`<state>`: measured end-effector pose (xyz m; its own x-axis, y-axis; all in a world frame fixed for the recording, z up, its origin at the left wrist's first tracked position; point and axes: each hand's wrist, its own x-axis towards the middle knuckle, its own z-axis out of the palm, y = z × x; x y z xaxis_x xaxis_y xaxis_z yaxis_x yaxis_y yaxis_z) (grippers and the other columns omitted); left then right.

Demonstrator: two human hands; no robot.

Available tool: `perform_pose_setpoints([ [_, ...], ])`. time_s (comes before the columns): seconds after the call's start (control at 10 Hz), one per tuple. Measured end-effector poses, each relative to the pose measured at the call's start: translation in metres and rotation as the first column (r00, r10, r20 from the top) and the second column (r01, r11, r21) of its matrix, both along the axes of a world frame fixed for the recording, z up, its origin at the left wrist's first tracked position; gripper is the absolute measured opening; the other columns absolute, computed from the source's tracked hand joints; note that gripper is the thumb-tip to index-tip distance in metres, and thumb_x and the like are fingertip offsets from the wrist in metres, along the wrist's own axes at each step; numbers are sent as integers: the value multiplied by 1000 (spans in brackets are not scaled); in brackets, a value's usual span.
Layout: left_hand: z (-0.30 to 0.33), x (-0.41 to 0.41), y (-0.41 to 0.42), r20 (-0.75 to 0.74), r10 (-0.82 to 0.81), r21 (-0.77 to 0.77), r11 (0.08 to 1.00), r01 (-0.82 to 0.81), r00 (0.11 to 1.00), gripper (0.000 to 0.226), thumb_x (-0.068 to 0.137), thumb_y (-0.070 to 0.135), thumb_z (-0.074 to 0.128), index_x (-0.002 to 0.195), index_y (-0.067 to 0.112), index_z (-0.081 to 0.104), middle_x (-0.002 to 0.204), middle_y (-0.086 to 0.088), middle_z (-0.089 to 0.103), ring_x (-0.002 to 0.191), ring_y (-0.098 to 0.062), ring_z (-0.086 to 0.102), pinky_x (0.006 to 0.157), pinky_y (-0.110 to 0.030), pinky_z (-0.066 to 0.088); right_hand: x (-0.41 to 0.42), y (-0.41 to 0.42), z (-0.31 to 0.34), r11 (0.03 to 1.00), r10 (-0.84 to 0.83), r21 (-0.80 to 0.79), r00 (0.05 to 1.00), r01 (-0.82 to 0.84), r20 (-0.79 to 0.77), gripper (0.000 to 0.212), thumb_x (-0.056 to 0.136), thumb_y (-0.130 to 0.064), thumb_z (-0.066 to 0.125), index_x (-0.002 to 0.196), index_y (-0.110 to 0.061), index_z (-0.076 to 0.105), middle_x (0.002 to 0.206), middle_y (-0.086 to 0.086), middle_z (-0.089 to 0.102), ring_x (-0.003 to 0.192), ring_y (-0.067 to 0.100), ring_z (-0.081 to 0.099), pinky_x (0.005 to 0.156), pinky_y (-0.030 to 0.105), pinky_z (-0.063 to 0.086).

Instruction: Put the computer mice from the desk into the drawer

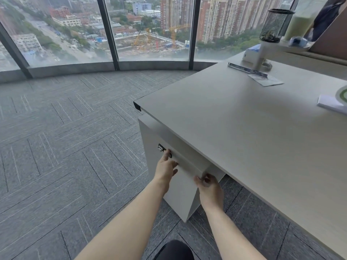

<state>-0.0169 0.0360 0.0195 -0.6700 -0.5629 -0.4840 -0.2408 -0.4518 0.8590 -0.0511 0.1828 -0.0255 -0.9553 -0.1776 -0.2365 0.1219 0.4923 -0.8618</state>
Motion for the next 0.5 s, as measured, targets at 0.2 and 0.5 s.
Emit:
perform_pose_setpoints([
  [0.2,0,6,-2,-19,-18,-17,1000,17,1000,63,89,-3,37,147,22,36,108,16,59,115,-21,61,103,-45,47,1,1,3,998,41,50,999,-42,19,48,81,-52,66,111,-15,62,109,3,71,100,25,66,75,34,49],
  [0.5,-3,75,26,105,-33,-115,992,45,994,46,90,-3,35,130,7,55,125,-6,59,106,-27,63,84,-36,48,40,17,54,985,174,-10,985,-174,4,23,90,-14,53,73,-22,67,72,-3,71,64,18,65,63,36,53],
])
